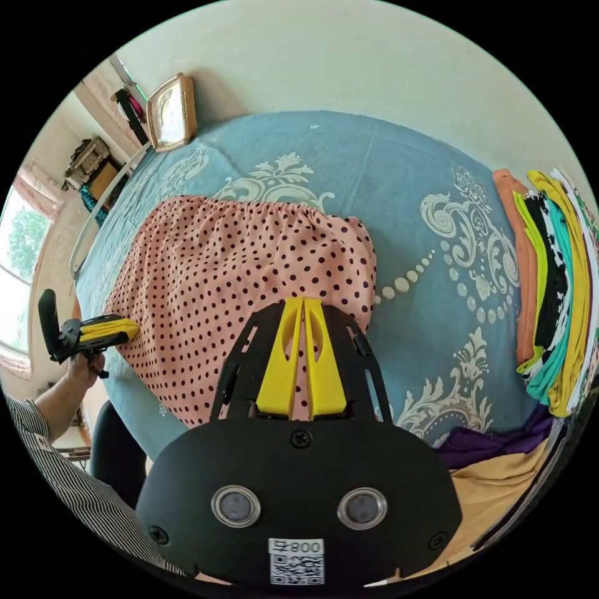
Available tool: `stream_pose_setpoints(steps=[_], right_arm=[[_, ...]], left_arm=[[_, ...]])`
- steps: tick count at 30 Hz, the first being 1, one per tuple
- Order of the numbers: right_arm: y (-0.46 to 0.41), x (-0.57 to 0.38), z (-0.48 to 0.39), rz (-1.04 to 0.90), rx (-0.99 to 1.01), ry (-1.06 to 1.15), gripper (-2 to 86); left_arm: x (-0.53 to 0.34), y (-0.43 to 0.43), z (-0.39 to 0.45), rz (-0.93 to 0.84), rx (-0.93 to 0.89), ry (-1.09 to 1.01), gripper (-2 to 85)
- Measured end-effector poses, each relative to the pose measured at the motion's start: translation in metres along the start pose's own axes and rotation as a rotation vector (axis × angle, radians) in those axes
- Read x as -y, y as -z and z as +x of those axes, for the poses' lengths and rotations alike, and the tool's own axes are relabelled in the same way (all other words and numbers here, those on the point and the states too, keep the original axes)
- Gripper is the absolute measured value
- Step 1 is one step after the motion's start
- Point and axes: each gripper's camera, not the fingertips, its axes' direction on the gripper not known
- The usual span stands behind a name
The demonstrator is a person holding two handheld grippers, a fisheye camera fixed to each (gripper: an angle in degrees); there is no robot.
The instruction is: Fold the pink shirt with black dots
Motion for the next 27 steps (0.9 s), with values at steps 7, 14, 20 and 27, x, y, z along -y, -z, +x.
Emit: stream_pose_setpoints(steps=[7, 14, 20, 27], right_arm=[[0.076, -0.081, 0.072, 0.136, 0.244, -0.173, 2.1], [0.076, -0.161, 0.134, 0.047, 0.485, -0.422, 7.2], [0.075, -0.161, 0.169, 0.066, 0.610, -0.458, 4.7], [0.091, -0.142, 0.189, 0.138, 0.746, -0.381, 1.8]], left_arm=[[-0.025, -0.029, 0.058, 0.095, -0.169, -0.117, 4.1], [-0.025, -0.117, 0.169, 0.006, -0.292, -0.391, 8.4], [-0.023, -0.178, 0.253, -0.015, -0.224, -0.640, 9.7], [-0.030, -0.237, 0.305, -0.070, 0.013, -0.766, 5.0]])
